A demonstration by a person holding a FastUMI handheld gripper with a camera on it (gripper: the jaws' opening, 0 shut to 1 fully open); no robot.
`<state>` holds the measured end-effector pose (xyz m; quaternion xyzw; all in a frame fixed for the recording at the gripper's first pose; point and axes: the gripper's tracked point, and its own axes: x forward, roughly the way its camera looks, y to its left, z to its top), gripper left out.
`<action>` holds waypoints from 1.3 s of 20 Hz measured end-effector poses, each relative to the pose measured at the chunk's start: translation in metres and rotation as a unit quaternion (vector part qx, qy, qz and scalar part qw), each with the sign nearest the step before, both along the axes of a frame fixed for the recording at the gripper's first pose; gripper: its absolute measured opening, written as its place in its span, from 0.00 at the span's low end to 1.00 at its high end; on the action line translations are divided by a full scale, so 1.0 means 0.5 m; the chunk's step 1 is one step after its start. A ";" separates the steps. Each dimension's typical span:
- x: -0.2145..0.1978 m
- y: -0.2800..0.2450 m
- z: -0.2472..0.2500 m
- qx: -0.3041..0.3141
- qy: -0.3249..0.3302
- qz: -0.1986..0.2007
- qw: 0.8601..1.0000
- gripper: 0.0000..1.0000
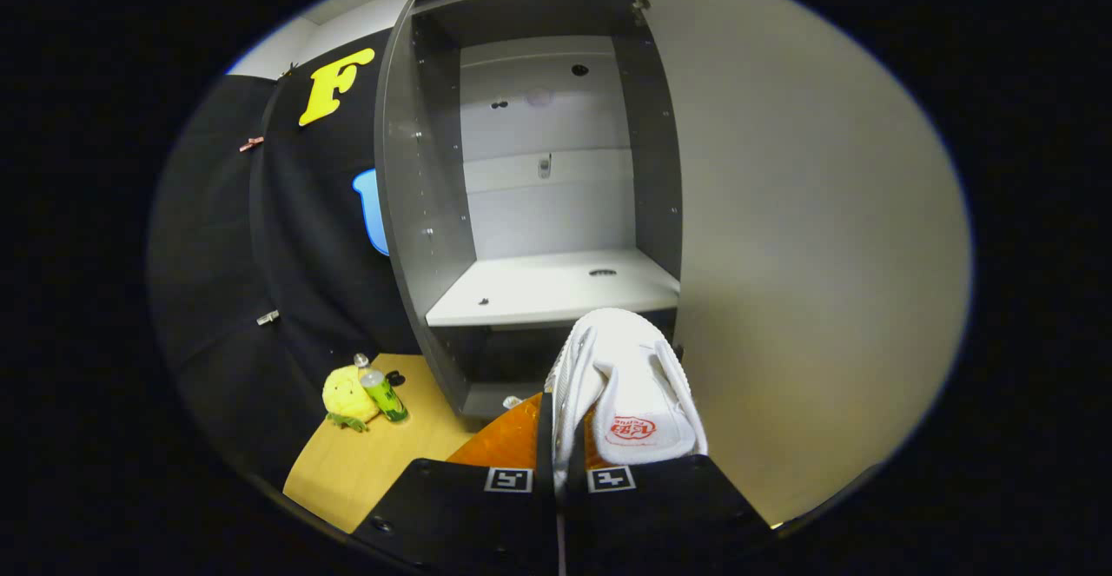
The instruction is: Open the shoe cabinet door, grab the shoes and put them into the shoe cabinet, then close the shoe cabinet door.
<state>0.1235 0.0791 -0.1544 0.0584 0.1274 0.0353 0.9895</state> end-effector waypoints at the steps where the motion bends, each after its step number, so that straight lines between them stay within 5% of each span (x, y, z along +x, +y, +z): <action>1: 0.025 0.008 0.016 -0.004 0.001 0.004 1.000 0.08; 12: 0.370 0.057 0.130 -0.049 -0.011 0.002 0.999 0.08; 17: 0.511 0.072 0.099 -0.086 0.003 -0.002 0.996 0.08; 26: 0.648 0.089 0.003 -0.104 0.051 -0.002 0.993 0.08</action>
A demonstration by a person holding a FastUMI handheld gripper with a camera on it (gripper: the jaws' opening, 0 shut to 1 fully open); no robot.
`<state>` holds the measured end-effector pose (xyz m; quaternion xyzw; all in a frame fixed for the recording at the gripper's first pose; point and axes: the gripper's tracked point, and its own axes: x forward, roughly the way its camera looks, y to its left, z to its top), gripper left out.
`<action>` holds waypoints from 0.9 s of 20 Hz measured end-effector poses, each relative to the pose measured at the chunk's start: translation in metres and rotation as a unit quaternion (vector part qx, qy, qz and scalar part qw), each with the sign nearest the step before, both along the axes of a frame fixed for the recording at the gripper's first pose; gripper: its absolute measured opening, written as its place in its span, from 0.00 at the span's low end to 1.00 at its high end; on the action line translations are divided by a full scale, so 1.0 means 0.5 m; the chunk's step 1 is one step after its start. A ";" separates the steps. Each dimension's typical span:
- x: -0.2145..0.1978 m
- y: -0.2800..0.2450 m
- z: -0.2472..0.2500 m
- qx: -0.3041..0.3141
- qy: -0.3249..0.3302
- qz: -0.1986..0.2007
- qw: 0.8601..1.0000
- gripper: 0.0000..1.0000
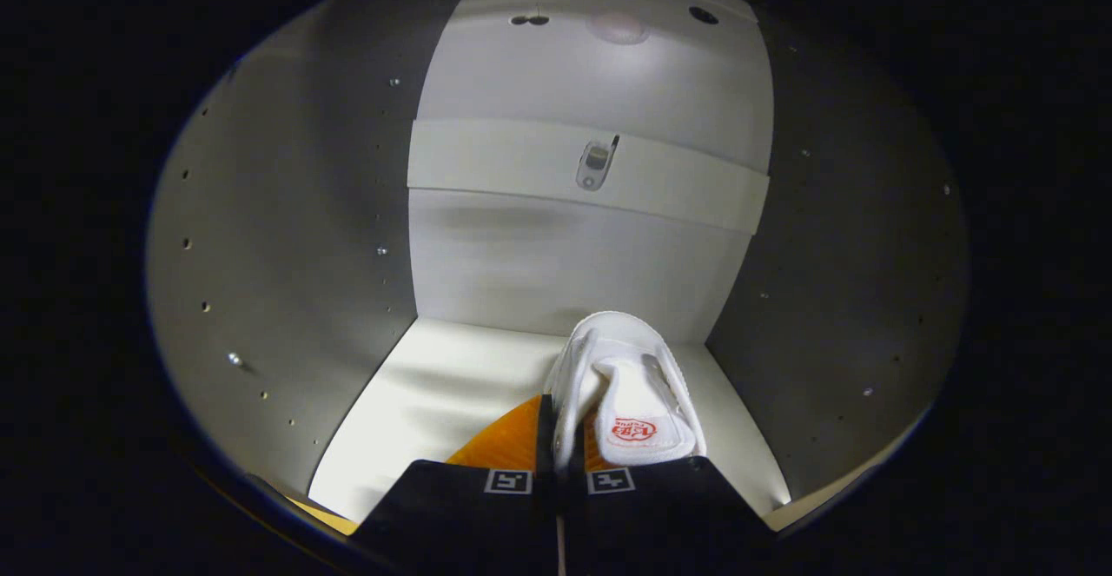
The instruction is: Open the shoe cabinet door, grab the shoes and put them into the shoe cabinet, then close the shoe cabinet door.
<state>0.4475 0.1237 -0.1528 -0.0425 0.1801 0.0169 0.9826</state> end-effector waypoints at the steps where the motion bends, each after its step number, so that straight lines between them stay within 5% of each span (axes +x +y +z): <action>1: 0.011 -0.002 -0.010 -0.001 0.006 -0.002 1.000 0.08; 10: 0.040 0.003 -0.055 -0.001 0.061 -0.024 0.998 0.10; 14: 0.012 0.021 -0.059 0.008 0.081 0.006 0.997 0.30; 18: -0.032 0.025 -0.038 0.010 0.079 0.018 0.997 0.65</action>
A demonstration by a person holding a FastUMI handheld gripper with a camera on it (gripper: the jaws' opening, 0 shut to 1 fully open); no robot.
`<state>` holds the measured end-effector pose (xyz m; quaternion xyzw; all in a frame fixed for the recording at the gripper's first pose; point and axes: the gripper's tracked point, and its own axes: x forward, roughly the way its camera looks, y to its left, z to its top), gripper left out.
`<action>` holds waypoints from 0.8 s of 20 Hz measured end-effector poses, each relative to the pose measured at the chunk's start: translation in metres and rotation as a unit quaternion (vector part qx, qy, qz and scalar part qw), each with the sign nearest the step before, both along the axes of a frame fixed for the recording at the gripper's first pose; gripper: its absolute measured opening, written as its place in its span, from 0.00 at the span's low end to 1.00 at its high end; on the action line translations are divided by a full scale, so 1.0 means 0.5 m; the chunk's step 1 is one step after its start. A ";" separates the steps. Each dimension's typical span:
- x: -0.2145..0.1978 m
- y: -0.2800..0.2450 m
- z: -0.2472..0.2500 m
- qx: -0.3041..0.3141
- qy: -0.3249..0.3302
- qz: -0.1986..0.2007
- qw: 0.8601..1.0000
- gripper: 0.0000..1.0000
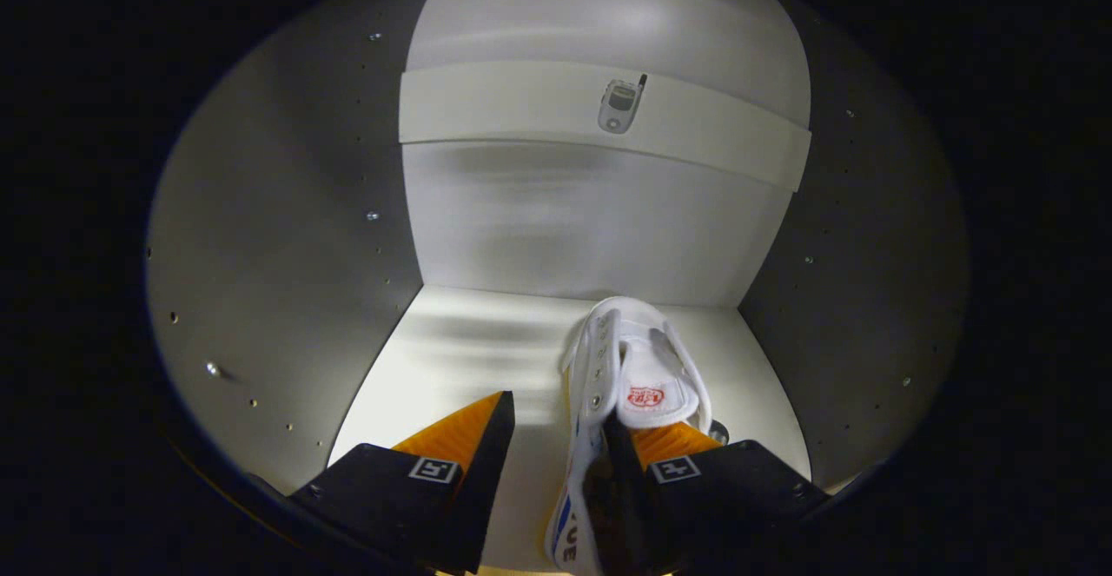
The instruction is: Open the shoe cabinet door, grab the shoes and put them into the shoe cabinet, then close the shoe cabinet door.
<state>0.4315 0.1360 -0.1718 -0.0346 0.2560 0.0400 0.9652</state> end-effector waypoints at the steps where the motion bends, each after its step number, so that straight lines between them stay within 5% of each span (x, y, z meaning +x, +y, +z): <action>1: -0.010 0.002 0.007 0.005 -0.005 0.000 1.000 0.71; 5: -0.067 -0.009 0.077 0.031 -0.043 -0.005 0.999 0.98; 16: -0.343 -0.083 0.358 0.026 -0.211 -0.015 0.977 0.98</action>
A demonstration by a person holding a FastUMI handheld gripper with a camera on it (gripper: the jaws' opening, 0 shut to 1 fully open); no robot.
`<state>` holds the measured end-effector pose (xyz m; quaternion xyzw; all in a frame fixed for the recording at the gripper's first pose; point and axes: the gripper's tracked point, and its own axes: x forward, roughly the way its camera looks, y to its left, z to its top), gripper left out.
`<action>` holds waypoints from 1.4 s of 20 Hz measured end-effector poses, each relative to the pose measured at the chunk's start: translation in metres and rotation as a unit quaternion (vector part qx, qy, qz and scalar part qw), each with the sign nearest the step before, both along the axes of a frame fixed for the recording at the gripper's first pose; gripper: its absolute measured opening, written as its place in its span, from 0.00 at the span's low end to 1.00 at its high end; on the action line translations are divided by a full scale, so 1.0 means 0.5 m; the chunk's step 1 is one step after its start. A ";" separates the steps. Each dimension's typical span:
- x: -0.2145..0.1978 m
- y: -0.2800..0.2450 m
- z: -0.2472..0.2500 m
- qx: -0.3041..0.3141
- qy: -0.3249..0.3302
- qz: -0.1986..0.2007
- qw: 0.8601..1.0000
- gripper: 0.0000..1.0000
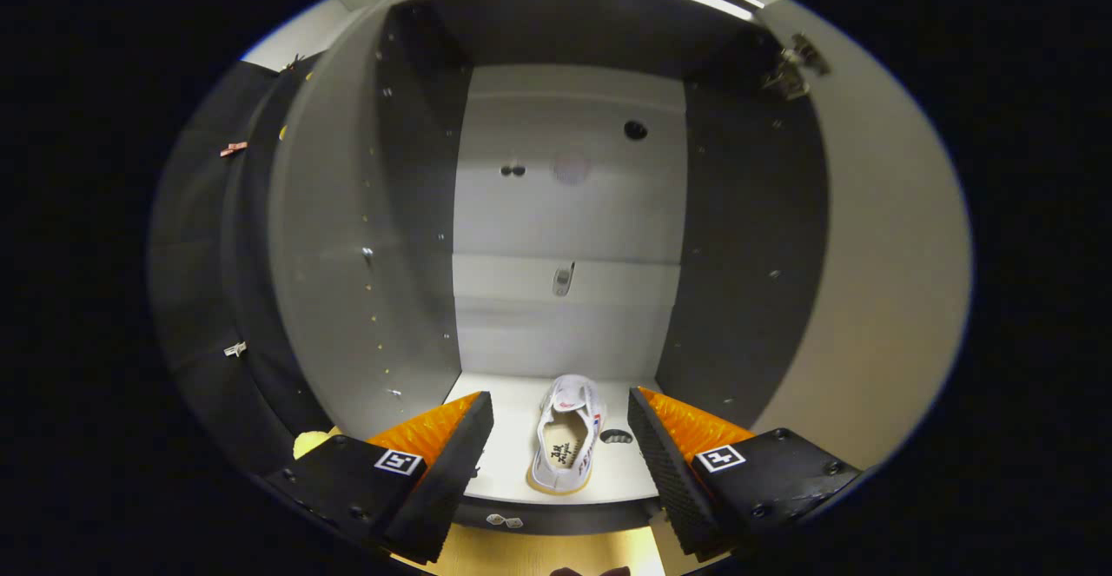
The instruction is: Open the shoe cabinet door, grab the shoes and put them into the shoe cabinet, then close the shoe cabinet door.
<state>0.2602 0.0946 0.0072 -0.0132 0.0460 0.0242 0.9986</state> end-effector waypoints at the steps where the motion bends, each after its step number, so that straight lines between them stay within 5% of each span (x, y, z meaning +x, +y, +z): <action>1: -0.036 -0.003 0.018 0.001 -0.011 -0.002 1.000 0.98; 16: -0.478 -0.145 0.142 0.011 -0.118 -0.035 0.992 0.98; 28: -0.674 -0.393 0.139 0.004 -0.128 -0.128 0.983 0.98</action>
